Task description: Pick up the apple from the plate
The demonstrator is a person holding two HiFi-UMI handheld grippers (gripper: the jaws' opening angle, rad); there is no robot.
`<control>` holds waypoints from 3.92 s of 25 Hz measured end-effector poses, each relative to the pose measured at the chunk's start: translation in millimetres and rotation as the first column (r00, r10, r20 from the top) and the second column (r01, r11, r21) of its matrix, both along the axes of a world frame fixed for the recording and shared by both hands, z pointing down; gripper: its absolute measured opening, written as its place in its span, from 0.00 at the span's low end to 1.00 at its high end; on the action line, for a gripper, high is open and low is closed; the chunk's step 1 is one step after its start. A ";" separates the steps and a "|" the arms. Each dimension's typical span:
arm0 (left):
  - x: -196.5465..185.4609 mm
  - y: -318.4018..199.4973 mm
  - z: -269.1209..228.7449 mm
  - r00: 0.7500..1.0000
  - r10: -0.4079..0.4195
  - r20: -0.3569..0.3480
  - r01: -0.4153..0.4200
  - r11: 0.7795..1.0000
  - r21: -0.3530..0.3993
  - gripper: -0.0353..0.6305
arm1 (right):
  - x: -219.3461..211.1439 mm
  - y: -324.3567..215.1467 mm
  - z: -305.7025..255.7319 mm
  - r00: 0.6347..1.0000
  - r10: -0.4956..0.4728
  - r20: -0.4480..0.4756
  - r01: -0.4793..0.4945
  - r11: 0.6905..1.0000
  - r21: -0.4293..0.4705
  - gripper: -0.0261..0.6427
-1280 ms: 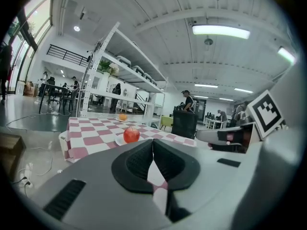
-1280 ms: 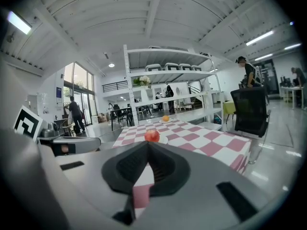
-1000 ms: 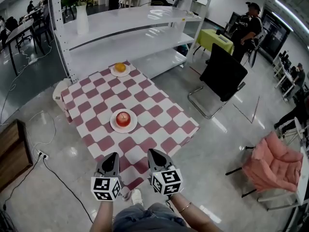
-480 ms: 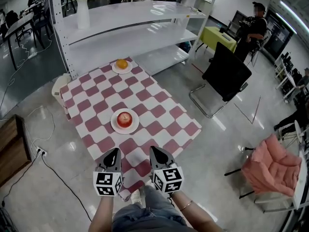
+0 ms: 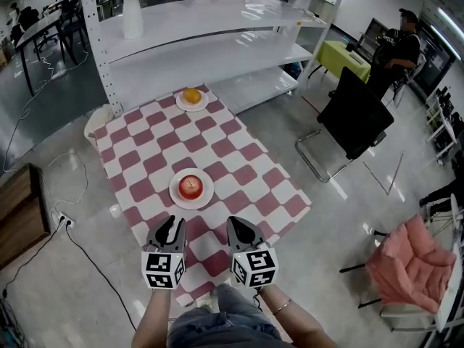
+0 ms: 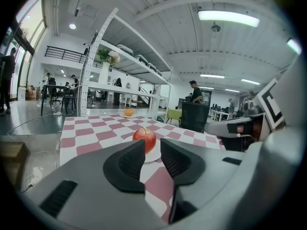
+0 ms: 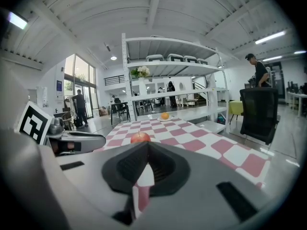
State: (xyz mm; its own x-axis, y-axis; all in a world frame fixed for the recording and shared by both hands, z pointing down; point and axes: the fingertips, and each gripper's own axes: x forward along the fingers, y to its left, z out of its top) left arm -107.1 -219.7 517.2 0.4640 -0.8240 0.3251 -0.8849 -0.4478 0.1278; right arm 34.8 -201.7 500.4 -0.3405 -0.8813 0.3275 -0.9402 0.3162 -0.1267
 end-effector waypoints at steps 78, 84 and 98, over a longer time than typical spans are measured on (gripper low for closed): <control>51.7 -140.1 32.4 0.982 -0.070 0.176 0.073 0.997 -0.011 0.62 | 32.7 -99.5 45.5 0.991 -0.133 0.019 0.134 0.985 -0.108 0.06; 43.8 -130.9 19.1 0.983 -0.076 0.168 0.077 0.997 0.000 0.62 | 27.2 -94.8 29.1 0.991 -0.129 0.020 0.131 0.989 -0.073 0.06; 32.3 -105.3 -26.5 0.987 -0.075 0.139 0.065 0.995 0.077 0.62 | 23.2 -76.8 -8.3 0.994 -0.110 0.001 0.110 0.994 0.011 0.05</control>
State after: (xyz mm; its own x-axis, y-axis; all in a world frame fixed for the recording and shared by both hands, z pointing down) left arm -74.8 -325.0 490.7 0.3579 -0.8764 0.3222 -0.9212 -0.3878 -0.0316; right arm 58.0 -278.5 492.1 -0.4365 -0.8419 0.3173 -0.8993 0.4194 -0.1242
